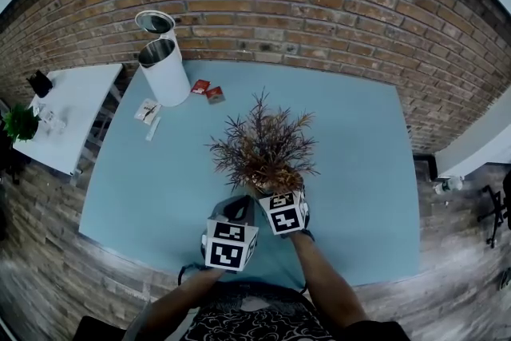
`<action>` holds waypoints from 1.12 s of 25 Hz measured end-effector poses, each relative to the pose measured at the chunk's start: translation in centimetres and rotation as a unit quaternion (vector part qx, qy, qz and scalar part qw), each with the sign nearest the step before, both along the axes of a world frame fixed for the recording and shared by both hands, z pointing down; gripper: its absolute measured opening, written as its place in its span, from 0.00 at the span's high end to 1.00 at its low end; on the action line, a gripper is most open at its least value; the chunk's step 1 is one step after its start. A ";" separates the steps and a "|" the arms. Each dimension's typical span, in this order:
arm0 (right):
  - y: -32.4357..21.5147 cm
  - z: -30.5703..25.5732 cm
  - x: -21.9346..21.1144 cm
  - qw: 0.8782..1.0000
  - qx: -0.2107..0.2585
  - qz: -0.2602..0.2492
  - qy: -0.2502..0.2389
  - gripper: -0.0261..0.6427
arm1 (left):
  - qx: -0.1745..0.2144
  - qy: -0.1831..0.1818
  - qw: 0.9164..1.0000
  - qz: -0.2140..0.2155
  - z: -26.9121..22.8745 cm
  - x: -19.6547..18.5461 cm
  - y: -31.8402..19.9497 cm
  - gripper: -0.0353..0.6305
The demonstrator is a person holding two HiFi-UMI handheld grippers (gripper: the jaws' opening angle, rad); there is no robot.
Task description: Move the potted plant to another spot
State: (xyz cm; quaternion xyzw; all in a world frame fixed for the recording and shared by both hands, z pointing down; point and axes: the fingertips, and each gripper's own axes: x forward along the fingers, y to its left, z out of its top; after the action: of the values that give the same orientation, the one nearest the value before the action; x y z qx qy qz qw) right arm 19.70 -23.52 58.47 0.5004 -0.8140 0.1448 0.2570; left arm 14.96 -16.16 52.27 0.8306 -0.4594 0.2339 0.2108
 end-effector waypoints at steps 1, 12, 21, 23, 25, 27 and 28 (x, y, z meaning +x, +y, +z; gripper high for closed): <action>0.0 -0.1 0.3 1.000 0.001 0.001 0.001 0.28 | 0.001 -0.001 1.000 -0.001 0.0 0.2 0.0 0.94; 0.4 0.3 1.9 1.000 0.001 0.004 -0.003 0.28 | 0.006 0.002 1.000 -0.009 0.0 1.4 0.7 0.94; 1.8 -0.9 3.2 1.000 -0.007 0.011 -0.013 0.30 | 0.009 -0.006 1.000 -0.022 -0.3 1.5 1.3 0.94; 2.4 -1.1 3.0 1.000 -0.008 0.006 -0.024 0.32 | 0.011 -0.008 1.000 -0.021 -0.4 1.6 1.4 0.94; 3.0 -1.2 3.2 1.000 -0.011 0.009 -0.026 0.38 | 0.014 -0.011 1.000 -0.019 -0.6 1.5 1.6 0.94; 3.5 -1.2 3.5 0.999 -0.014 0.014 -0.025 0.43 | 0.017 -0.014 1.000 -0.020 -0.6 1.3 1.7 0.94; 3.7 -1.3 3.7 0.999 -0.015 0.018 -0.025 0.47 | 0.019 -0.015 1.000 -0.021 -0.7 1.2 1.8 0.94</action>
State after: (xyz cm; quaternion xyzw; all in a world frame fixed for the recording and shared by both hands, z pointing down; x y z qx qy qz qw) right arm 23.35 -19.82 57.13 0.5069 -0.8090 0.1740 0.2414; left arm 16.17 -14.41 51.58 0.8211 -0.4838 0.2336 0.1931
